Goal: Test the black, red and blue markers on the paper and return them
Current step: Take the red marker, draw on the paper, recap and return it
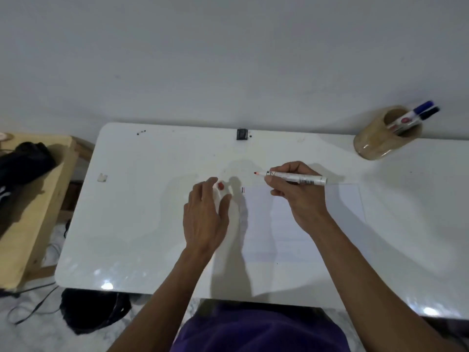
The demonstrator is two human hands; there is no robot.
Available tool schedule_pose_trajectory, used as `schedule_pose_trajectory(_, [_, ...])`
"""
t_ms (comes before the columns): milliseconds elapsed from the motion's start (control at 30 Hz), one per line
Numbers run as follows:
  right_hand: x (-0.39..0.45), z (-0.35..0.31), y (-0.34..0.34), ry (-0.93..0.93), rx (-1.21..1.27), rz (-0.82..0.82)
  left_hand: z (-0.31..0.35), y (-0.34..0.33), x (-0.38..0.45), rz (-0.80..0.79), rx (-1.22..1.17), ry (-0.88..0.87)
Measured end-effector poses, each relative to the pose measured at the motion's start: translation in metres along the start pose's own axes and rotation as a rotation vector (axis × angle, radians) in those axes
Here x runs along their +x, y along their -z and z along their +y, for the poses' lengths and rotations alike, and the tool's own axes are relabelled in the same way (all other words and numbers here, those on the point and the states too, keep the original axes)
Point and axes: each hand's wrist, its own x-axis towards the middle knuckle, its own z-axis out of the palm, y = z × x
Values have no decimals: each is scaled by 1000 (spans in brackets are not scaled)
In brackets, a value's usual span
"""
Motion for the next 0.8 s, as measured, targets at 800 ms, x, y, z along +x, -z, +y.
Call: schedule_pose_trajectory(800, [-110, -18, -42, 179, -81, 237, 36, 61, -31, -348, -1279, 515])
